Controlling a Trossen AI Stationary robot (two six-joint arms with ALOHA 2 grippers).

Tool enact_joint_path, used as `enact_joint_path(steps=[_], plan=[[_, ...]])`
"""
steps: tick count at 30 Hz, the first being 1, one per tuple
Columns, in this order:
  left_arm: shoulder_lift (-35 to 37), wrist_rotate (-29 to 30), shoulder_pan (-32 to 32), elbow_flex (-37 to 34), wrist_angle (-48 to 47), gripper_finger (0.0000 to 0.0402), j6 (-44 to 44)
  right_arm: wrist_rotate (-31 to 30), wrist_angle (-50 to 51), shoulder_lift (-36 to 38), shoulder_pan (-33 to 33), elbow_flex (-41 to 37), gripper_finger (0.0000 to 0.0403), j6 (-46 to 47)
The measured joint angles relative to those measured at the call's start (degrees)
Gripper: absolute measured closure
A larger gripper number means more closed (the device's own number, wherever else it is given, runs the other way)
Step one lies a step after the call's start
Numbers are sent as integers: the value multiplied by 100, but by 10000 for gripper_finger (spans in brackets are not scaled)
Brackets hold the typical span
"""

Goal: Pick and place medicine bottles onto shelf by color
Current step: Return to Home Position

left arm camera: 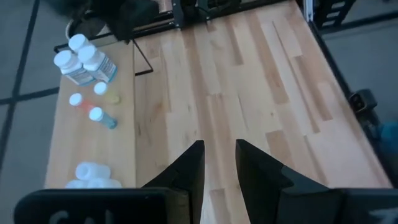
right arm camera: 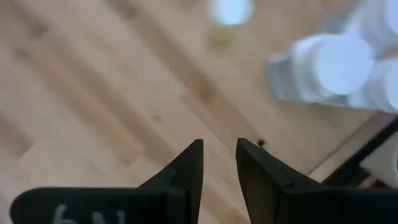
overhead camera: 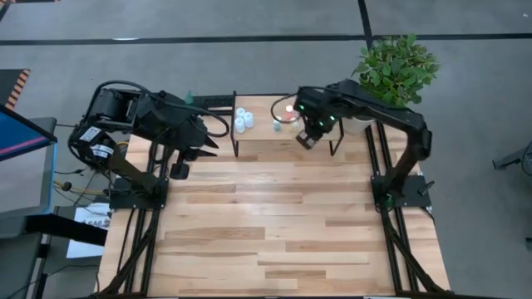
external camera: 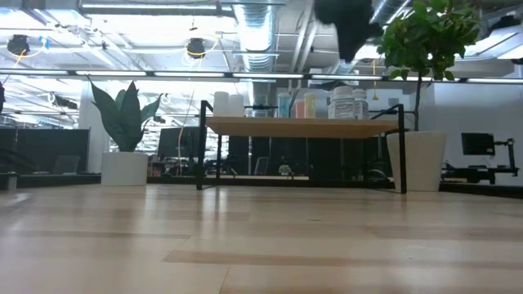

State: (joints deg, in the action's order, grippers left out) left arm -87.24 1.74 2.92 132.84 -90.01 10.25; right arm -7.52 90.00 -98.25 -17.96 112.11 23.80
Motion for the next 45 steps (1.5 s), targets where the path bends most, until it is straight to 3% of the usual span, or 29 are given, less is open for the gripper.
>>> enact_joint_path(steps=[6,10,15,23,28,33,40,45], plan=[[411,-28,38,-134,5,324,-795,19,-187,658,1086,-13,285,-1364],[1112,186,237,-852,1,324,-1453,83,-1015,1430,1703,-691,285,-1609],[2043,593,629,-2168,141,324,-1902,186,-2734,2891,2218,-2706,285,-1130],[3129,611,944,-4414,2242,324,-1693,219,-6532,4782,2981,-6149,285,-453],[3821,646,951,-5959,3485,324,-1628,181,-8469,5310,3289,-7540,285,-290],[4413,844,950,-7320,4975,324,-1776,158,-9134,5496,3338,-8040,285,161],[5587,1811,949,-8538,5371,324,-2001,156,-9290,5493,3331,-8075,285,382],[6685,1851,949,-9712,6855,324,-1654,138,-9533,5491,3289,-8075,285,382]])
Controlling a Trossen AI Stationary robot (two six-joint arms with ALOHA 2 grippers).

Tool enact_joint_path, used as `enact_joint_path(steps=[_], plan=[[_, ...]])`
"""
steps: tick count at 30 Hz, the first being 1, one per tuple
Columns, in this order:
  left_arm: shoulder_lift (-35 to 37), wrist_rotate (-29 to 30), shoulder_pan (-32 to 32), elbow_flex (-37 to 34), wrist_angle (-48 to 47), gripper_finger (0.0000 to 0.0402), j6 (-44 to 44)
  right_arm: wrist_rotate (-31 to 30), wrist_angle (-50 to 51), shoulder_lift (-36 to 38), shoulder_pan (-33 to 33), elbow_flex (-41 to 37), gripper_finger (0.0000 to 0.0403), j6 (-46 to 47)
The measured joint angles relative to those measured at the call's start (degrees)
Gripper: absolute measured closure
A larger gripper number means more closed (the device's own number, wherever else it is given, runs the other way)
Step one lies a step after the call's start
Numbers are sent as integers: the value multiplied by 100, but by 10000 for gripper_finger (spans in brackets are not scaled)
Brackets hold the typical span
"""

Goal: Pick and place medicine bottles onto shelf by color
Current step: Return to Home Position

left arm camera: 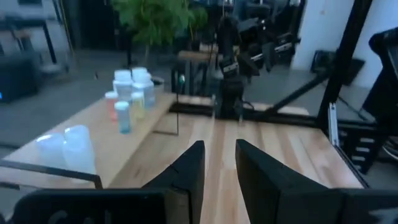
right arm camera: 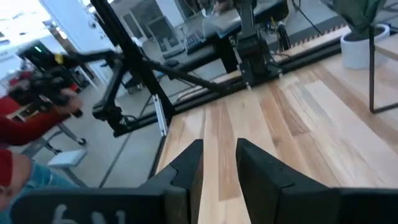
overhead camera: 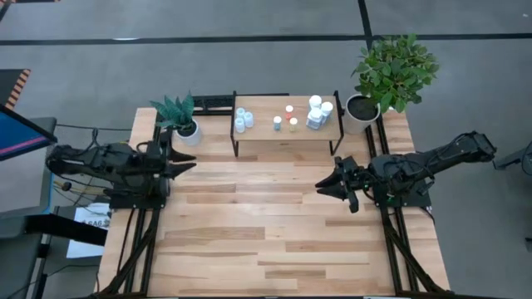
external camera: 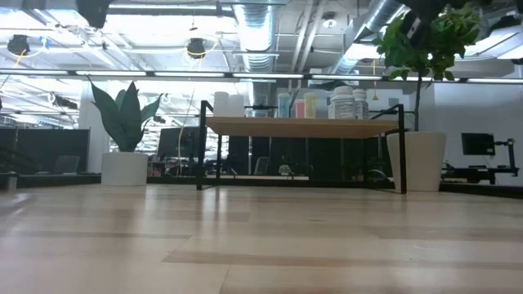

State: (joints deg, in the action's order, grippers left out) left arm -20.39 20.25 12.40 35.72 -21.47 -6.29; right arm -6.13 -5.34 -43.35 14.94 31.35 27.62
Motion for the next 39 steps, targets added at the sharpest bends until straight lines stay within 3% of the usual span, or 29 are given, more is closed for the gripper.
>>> enact_joint_path(steps=[5,10,18,24,35,39], plan=[[1015,424,-7,-866,158,324,127,-93,-216,-1,-111,0,285,163],[2056,448,-9,-1187,-152,324,239,-201,-219,-3,-198,0,285,258],[1799,-282,-24,-1840,163,349,291,-310,-276,-14,-478,0,285,280],[2032,-578,-146,-2253,1086,388,581,-310,-266,-59,-476,0,285,449],[2019,-2203,-1038,-3292,2440,401,42,-295,166,-254,-468,-2,285,1010],[2018,-2559,-1364,-3509,2634,401,-196,-289,-13,-398,-407,-2,285,281]])
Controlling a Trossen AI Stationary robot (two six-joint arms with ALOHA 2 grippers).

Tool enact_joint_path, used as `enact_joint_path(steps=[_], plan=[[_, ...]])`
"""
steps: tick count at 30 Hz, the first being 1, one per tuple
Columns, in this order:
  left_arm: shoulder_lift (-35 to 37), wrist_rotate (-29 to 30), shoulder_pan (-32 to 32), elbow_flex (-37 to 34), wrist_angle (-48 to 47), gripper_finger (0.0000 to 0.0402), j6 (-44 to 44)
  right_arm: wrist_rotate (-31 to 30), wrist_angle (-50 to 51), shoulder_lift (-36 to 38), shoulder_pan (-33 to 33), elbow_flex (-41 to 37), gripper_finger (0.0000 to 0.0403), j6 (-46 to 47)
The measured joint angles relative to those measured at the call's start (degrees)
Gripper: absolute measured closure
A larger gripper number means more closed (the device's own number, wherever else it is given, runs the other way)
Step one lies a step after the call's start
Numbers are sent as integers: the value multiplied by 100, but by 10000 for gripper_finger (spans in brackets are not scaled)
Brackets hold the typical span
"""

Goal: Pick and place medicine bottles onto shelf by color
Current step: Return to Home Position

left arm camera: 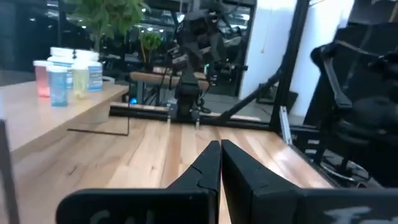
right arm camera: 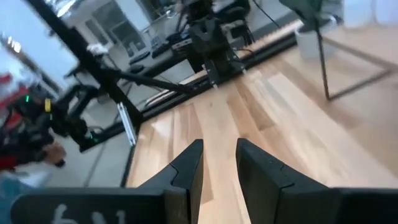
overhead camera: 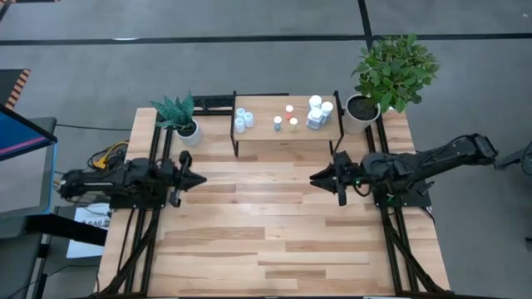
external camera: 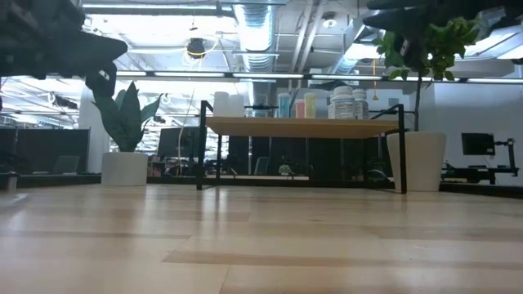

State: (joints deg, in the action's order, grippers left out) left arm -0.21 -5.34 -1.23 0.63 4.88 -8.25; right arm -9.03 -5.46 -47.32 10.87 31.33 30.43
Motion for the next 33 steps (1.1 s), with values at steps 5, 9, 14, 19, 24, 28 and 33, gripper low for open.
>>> enact_joint_path(steps=[5,9,14,19,24,28,33], plan=[[0,21,-268,0,-182,401,-85,65,-145,50,-34,-107,285,-976],[-4,76,-354,-2,-213,401,-295,315,-535,497,-258,-790,285,-1128],[-4,331,-354,-5,-256,401,-311,465,-1460,1487,-384,-1826,285,-1299],[-4,627,-354,-9,-301,401,-122,318,-1305,2318,-403,-2360,285,-1738],[-4,631,-354,-16,-301,401,-205,309,-1188,3131,-517,-2880,285,-1848],[-4,633,-354,-16,-303,401,-151,317,-775,3796,-533,-3080,285,-1760],[-4,626,-354,-20,-303,402,-192,502,325,4481,-522,-3082,285,-1694]])
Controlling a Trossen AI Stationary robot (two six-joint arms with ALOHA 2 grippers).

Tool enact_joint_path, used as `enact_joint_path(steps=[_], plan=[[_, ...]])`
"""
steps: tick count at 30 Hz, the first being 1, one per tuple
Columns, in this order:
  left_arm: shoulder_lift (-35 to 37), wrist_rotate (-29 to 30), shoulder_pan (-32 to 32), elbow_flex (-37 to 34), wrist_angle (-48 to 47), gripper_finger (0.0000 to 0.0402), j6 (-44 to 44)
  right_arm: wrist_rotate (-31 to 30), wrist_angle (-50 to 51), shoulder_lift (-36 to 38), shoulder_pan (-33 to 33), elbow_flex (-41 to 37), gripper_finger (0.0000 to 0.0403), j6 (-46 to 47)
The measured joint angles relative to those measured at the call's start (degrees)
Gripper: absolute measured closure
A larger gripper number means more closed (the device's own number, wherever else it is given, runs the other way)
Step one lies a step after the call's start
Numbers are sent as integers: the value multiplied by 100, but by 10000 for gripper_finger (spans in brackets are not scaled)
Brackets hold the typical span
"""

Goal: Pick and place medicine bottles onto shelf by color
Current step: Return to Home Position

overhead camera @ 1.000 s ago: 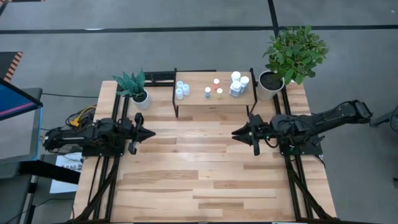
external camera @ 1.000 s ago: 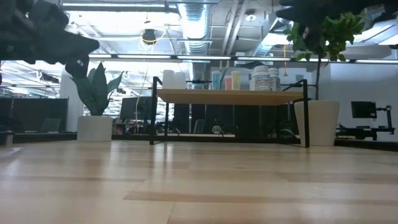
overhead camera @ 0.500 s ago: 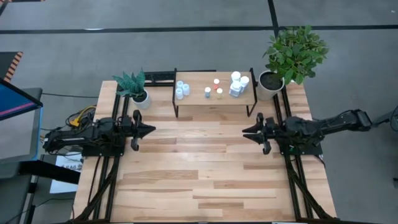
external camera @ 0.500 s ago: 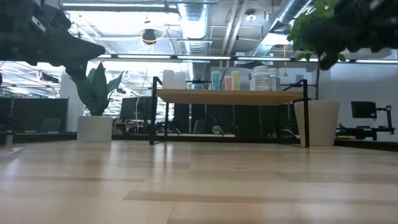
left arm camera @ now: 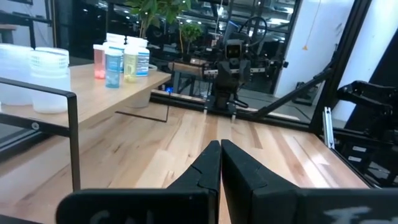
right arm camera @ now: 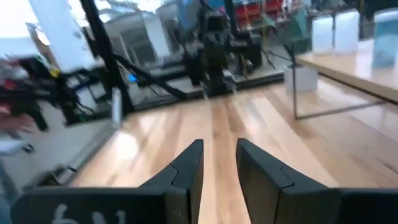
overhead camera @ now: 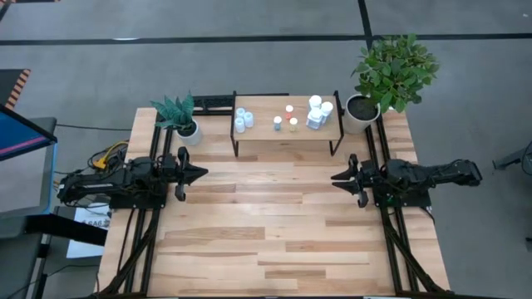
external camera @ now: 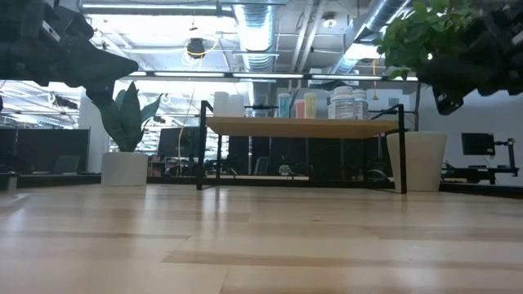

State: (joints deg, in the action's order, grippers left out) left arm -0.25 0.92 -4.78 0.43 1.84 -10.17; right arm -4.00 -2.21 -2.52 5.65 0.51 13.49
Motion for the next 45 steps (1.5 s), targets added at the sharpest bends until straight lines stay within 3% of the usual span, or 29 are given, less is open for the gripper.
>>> enact_joint_path(steps=[3,45], plan=[[0,-1,0,0,-2,401,-4,324,84,222,6,0,285,-327],[0,-6,0,-4,-4,401,-13,255,143,30,-15,-9,285,-244]])
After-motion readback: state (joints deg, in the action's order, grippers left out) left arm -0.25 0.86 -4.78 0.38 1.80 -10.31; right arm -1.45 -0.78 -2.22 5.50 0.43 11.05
